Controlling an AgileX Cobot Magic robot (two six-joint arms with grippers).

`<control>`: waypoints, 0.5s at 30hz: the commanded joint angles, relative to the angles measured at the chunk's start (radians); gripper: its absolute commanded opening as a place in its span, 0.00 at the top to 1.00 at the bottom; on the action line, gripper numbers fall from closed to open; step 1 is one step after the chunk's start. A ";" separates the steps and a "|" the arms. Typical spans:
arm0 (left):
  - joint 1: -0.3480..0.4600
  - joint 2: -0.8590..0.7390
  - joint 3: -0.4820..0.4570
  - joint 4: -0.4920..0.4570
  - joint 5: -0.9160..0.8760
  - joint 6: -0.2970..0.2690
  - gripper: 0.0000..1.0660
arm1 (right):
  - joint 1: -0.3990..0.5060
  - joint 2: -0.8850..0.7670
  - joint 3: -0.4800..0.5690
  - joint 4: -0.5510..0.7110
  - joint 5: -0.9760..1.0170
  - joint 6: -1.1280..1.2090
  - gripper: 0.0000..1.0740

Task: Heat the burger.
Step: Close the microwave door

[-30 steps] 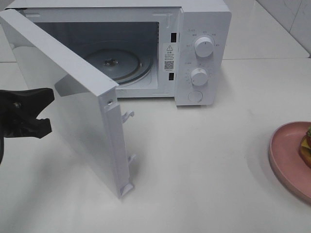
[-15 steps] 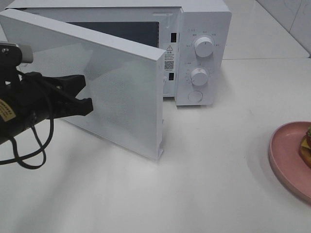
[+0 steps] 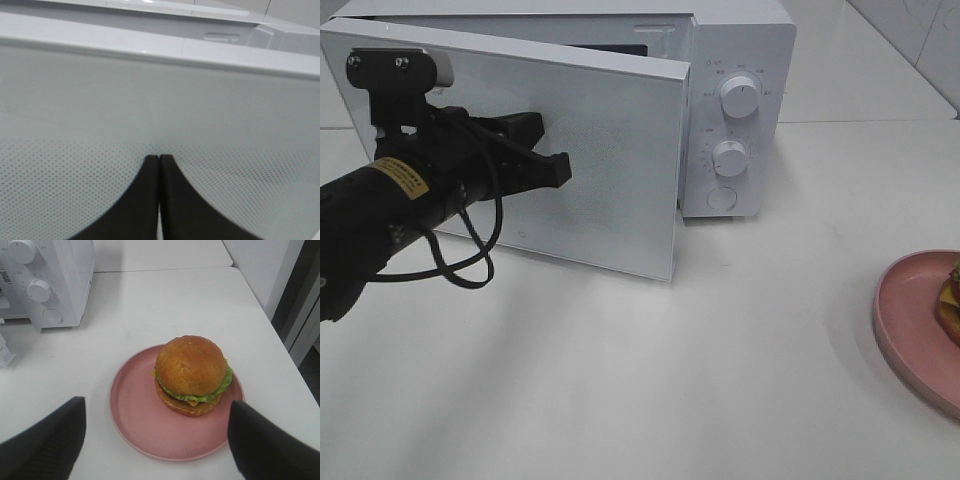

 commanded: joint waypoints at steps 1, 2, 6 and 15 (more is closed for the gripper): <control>-0.016 0.012 -0.042 -0.043 0.004 0.011 1.00 | -0.008 -0.026 0.005 0.001 -0.010 -0.013 0.29; -0.023 0.028 -0.071 -0.062 0.015 0.026 1.00 | -0.008 -0.026 0.005 0.001 -0.010 -0.013 0.29; -0.033 0.051 -0.114 -0.071 0.026 0.052 1.00 | -0.008 -0.026 0.005 0.001 -0.010 -0.013 0.29; -0.038 0.133 -0.265 -0.075 0.097 0.062 1.00 | -0.008 -0.026 0.005 0.001 -0.010 -0.013 0.29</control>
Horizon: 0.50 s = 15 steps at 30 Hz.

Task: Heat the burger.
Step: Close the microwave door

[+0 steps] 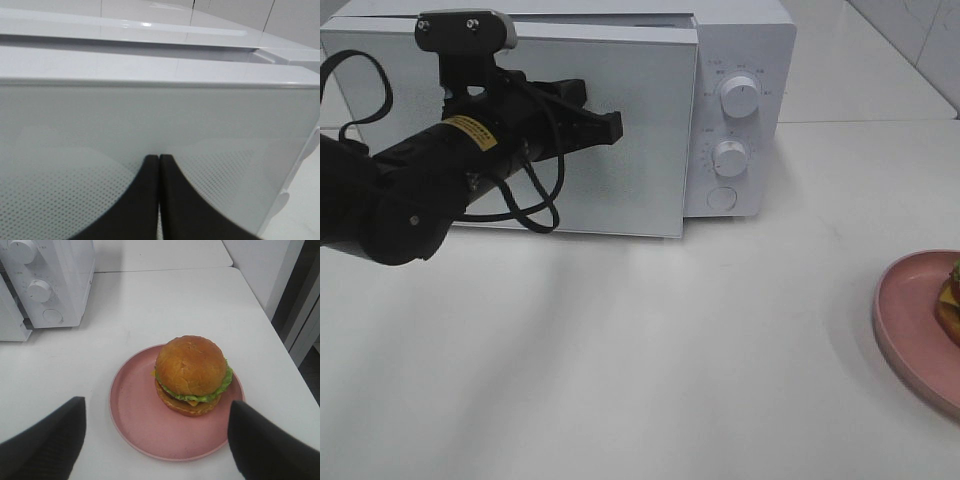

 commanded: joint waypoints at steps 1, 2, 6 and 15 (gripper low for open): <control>-0.005 0.023 -0.049 -0.014 0.009 0.005 1.00 | -0.008 -0.026 0.005 0.001 -0.010 -0.013 0.29; -0.005 0.023 -0.049 -0.014 0.009 0.005 1.00 | -0.008 -0.026 0.005 0.001 -0.010 -0.013 0.29; -0.005 0.067 -0.102 -0.022 0.011 0.005 1.00 | -0.008 -0.026 0.005 0.001 -0.010 -0.013 0.29; -0.003 0.127 -0.202 -0.132 0.040 0.139 1.00 | -0.008 -0.026 0.005 0.001 -0.010 -0.013 0.29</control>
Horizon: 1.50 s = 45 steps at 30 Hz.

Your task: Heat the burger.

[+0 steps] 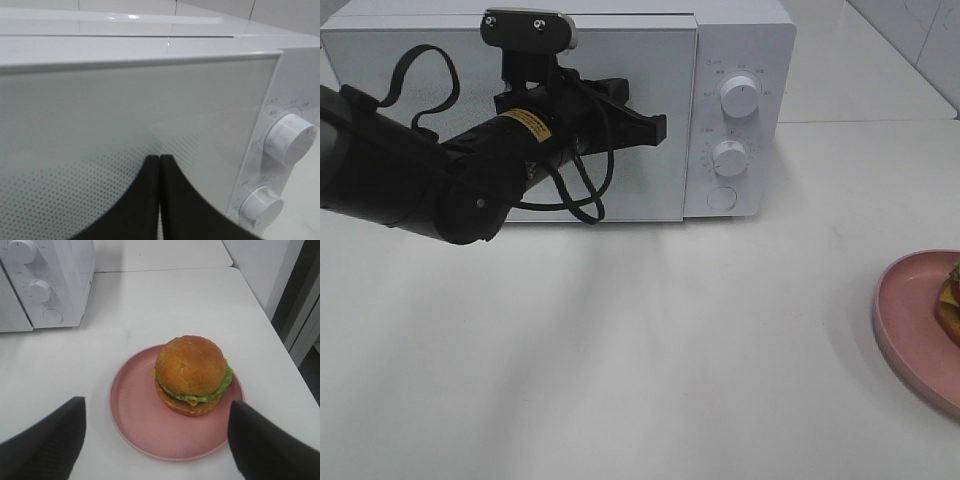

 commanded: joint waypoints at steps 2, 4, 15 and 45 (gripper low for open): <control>0.022 0.015 -0.050 -0.129 -0.016 0.066 1.00 | -0.008 -0.026 0.005 0.001 -0.010 -0.013 0.29; 0.026 0.020 -0.064 -0.132 -0.007 0.074 1.00 | -0.008 -0.026 0.005 0.001 -0.010 -0.013 0.29; 0.010 0.009 -0.069 -0.119 0.033 0.075 1.00 | -0.008 -0.026 0.005 0.001 -0.010 -0.013 0.29; -0.138 -0.262 -0.066 -0.110 1.298 0.076 0.07 | -0.008 -0.026 0.005 0.001 -0.010 -0.013 0.29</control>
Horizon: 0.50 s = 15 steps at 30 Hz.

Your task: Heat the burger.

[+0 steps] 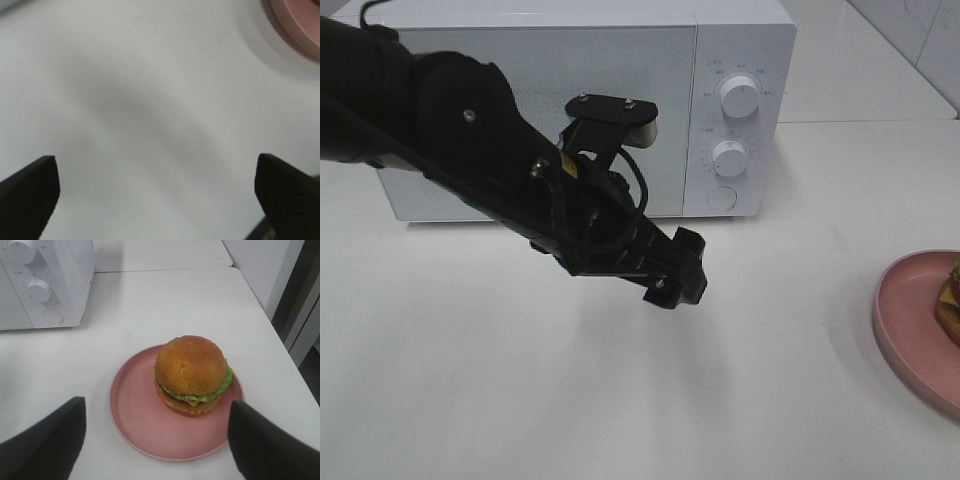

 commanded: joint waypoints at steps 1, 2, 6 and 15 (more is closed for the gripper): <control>-0.003 -0.040 -0.009 0.003 0.116 -0.001 0.07 | -0.008 -0.026 0.005 0.001 -0.010 -0.013 0.29; -0.003 -0.070 -0.009 0.019 0.184 -0.001 0.07 | -0.008 -0.026 0.005 0.001 -0.010 -0.013 0.29; 0.018 -0.121 -0.009 0.030 0.266 -0.009 0.08 | -0.008 -0.026 0.005 0.001 -0.010 -0.013 0.29; 0.194 -0.224 -0.009 0.030 0.461 -0.045 0.08 | -0.008 -0.026 0.005 0.001 -0.010 -0.013 0.29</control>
